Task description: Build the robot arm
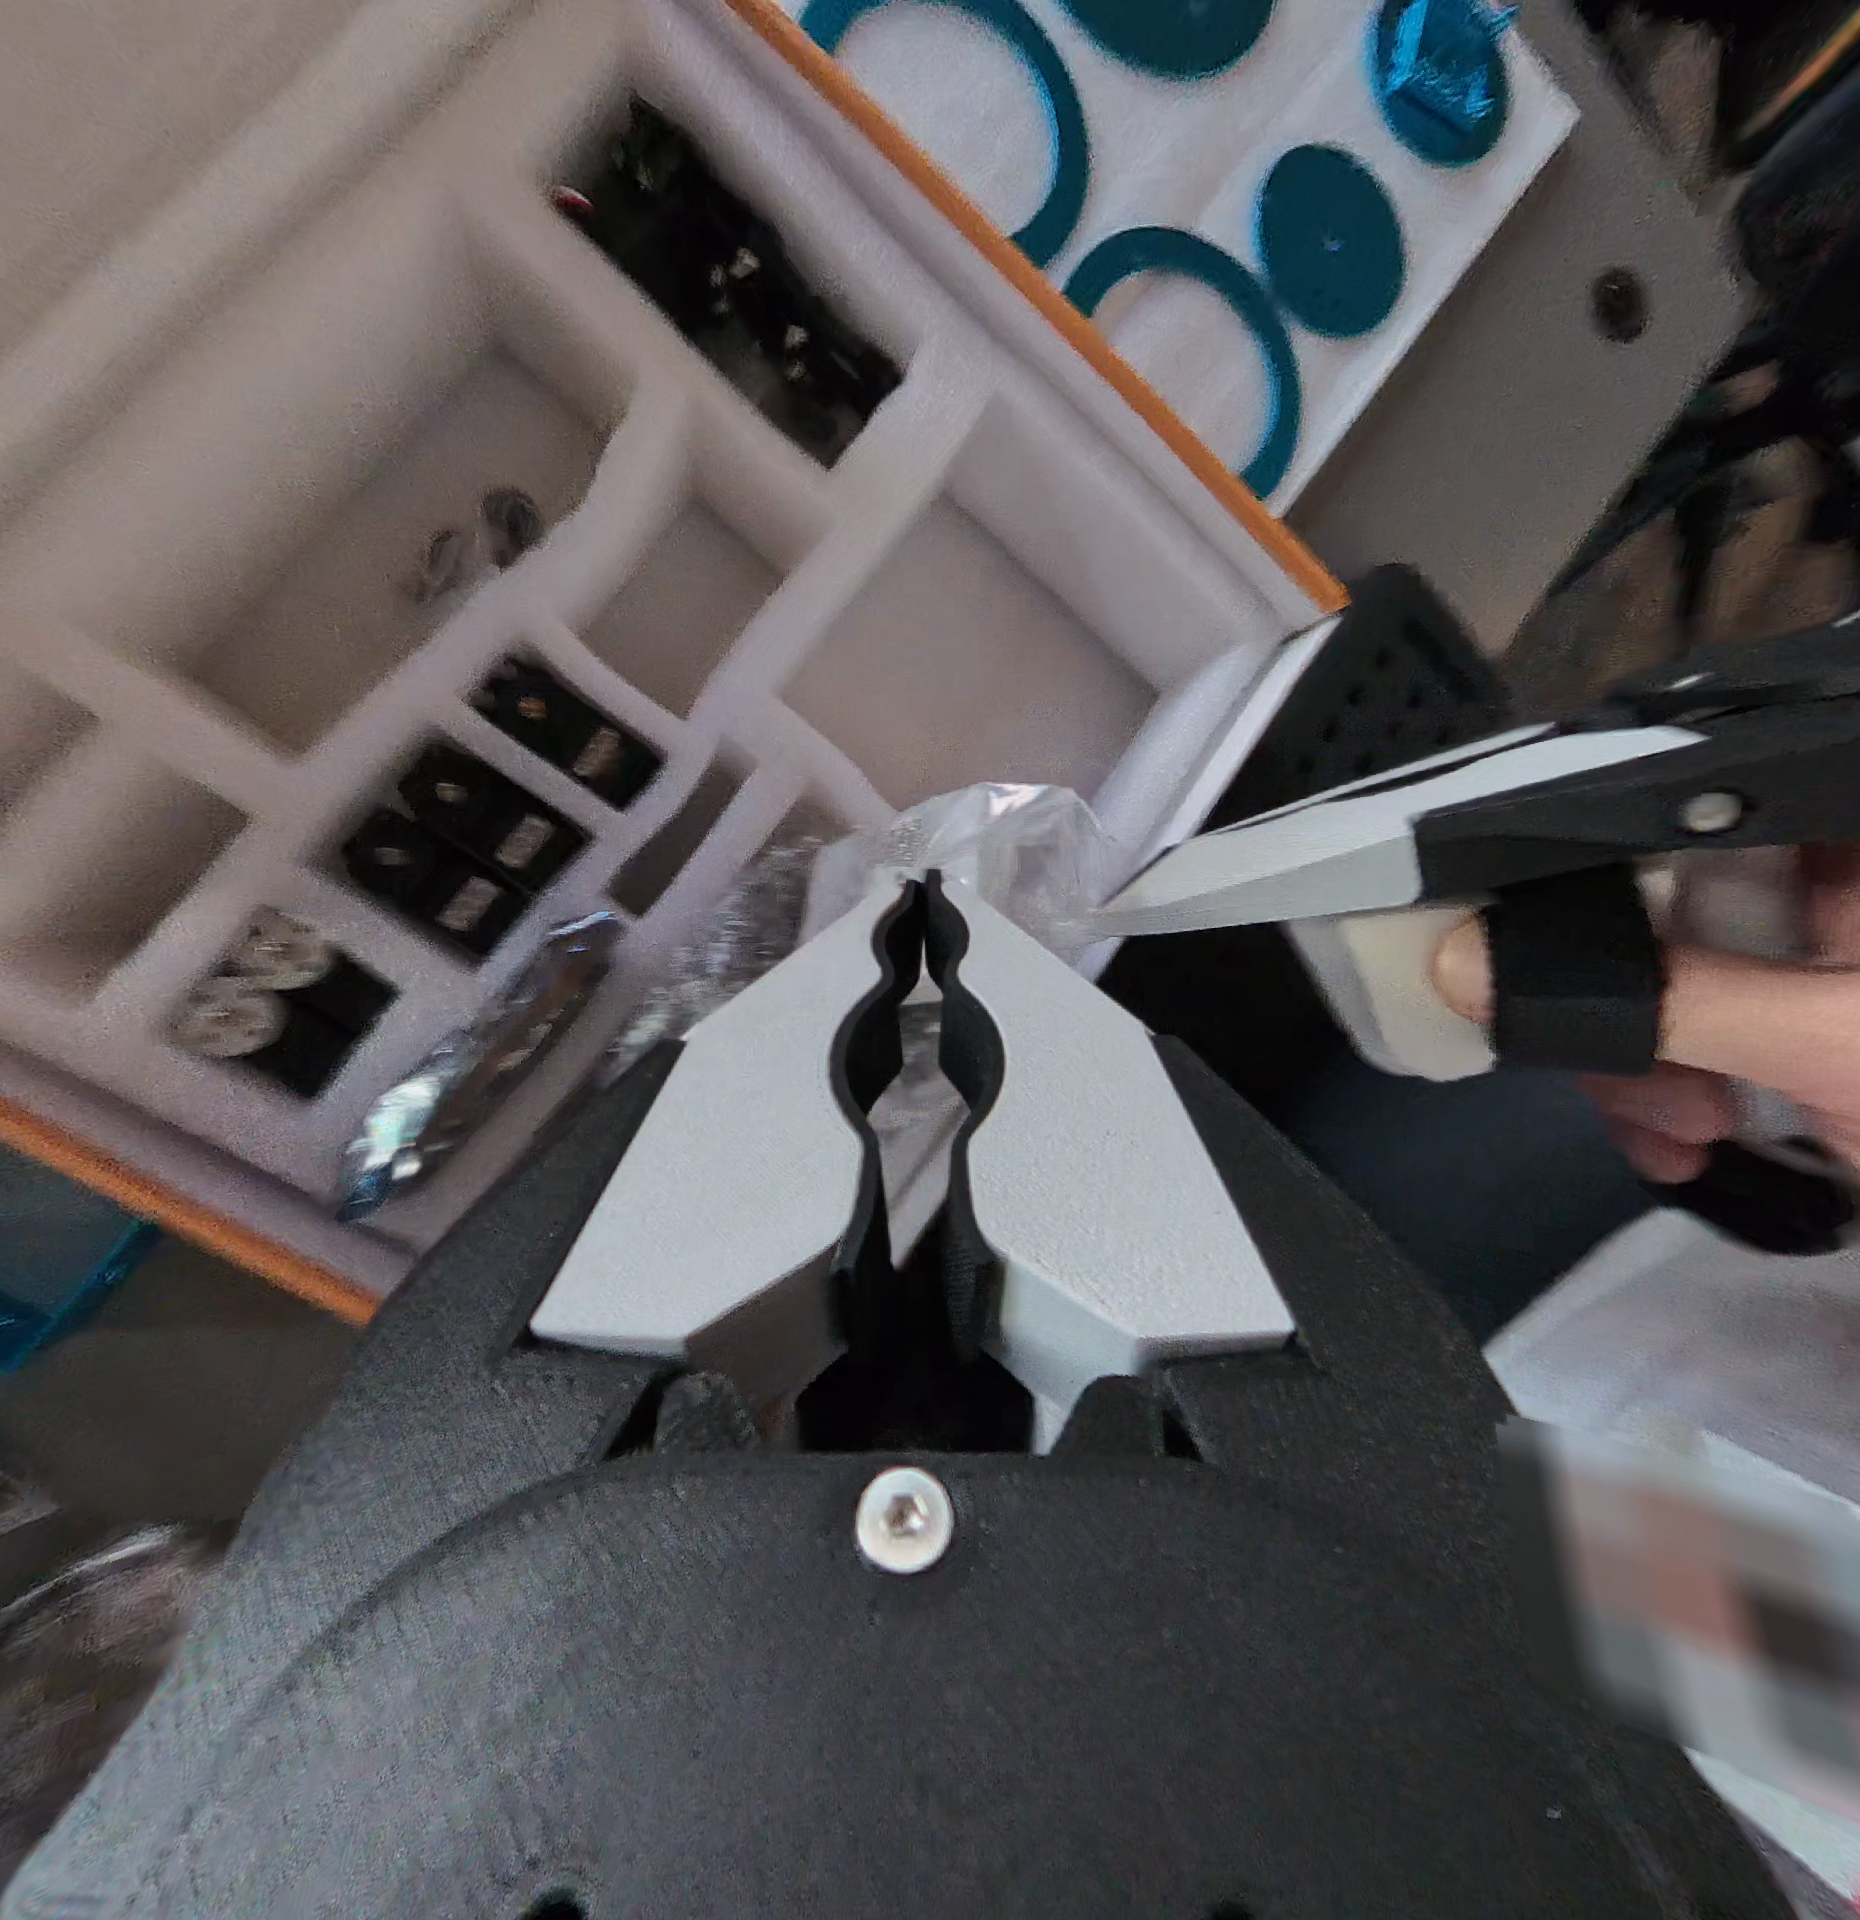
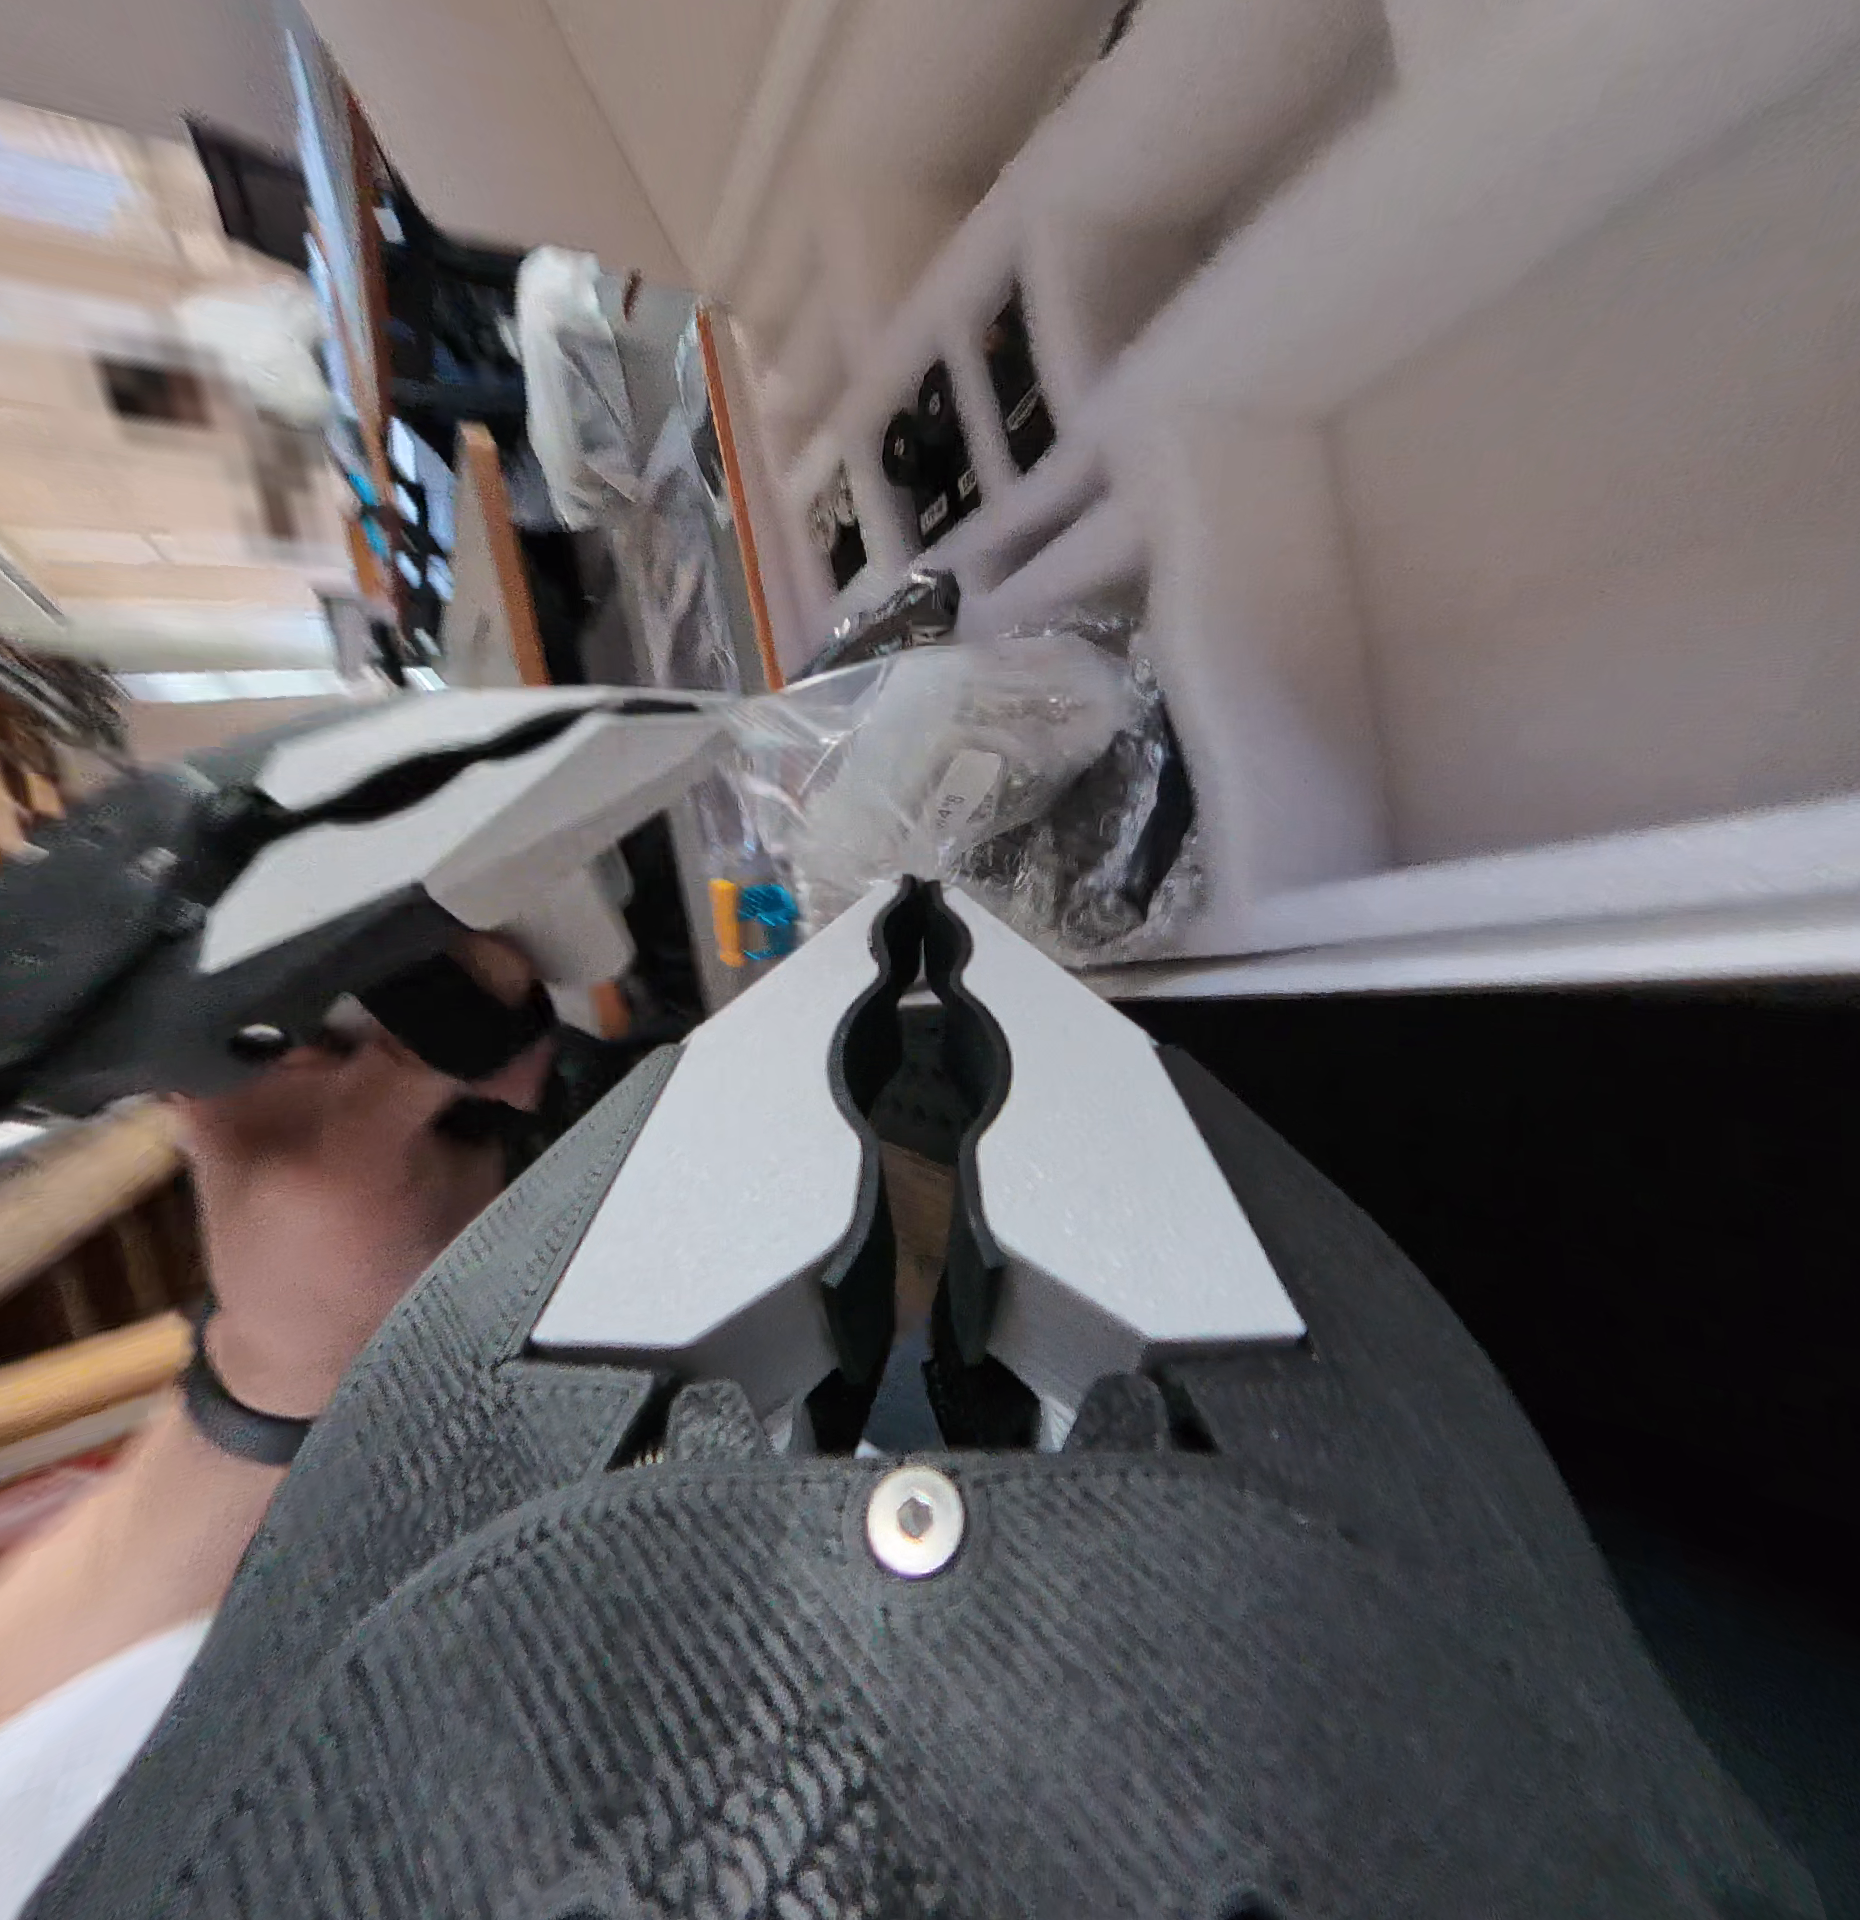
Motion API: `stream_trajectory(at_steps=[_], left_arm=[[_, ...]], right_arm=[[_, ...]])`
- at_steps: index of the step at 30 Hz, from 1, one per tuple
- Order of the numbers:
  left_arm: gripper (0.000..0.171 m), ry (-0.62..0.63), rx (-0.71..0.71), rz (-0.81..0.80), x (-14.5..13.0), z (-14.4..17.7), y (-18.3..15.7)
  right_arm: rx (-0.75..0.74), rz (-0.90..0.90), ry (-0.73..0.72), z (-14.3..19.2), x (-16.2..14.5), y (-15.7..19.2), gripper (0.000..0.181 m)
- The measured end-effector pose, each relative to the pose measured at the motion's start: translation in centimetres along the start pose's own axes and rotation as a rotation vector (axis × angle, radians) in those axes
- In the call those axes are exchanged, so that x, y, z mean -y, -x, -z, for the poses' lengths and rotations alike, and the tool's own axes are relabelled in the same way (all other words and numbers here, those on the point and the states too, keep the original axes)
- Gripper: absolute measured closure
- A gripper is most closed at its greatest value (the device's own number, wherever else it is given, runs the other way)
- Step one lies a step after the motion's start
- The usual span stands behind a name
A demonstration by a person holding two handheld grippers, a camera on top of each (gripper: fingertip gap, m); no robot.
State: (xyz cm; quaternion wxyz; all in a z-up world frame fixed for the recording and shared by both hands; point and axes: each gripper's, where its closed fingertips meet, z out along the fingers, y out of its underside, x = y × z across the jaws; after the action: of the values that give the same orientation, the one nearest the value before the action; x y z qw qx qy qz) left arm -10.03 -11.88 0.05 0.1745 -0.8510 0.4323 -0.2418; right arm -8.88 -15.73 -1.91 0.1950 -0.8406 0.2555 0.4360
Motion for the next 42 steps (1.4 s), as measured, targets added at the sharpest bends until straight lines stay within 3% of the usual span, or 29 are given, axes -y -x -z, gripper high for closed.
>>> stream_trajectory(at_steps=[3,10,15,19,21,24,27,31,33,36,42], left_arm=[[0.171,0.003,-0.101,0.078,0.2,-0.1,-0.6],[0.171,-0.007,-0.12,-0.011,0.5,0.6,-1.5],[0.171,-0.034,-0.178,0.013,0.8,0.9,-2.1],[0.171,-0.022,-0.187,-0.008,0.6,0.5,-2.3],[0.171,-0.019,-0.201,-0.006,0.5,0.4,-2.5],[0.171,-0.01,-0.215,-0.008,0.2,0.3,-2.7],[0.171,-0.013,-0.213,-0.007,0.0,0.3,-2.5],[0.171,-0.025,-0.222,0.019,0.1,0.5,-2.2],[0.171,-0.032,-0.224,0.029,0.2,0.6,-1.9],[0.171,-0.04,-0.223,0.036,0.5,0.8,-1.4],[0.171,-0.079,-0.213,0.094,1.2,1.5,-0.2]], right_arm=[[0.07,-0.118,-0.04,0.3,0.9,0.2,0.181],[0.106,-0.026,0.017,0.9,1.1,2.2,0.181],[-0.04,0.343,0.114,2.3,1.7,2.6,0.18],[0.017,0.684,0.116,3.6,2.7,5.2,0.166],[0.094,0.971,0.135,3.9,2.0,6.8,0.158],[0.041,1.411,0.306,3.0,0.4,5.8,0.149],[-0.064,1.661,0.456,1.9,0.7,3.9,0.148],[-0.017,1.74,0.58,0.9,-0.3,3.3,0.155],[-0.066,1.795,0.629,0.3,-0.1,2.2,0.157],[-0.12,1.834,0.68,0.0,0.2,1.1,0.181],[-0.009,1.611,0.729,0.4,-0.8,2.9,0.181]])
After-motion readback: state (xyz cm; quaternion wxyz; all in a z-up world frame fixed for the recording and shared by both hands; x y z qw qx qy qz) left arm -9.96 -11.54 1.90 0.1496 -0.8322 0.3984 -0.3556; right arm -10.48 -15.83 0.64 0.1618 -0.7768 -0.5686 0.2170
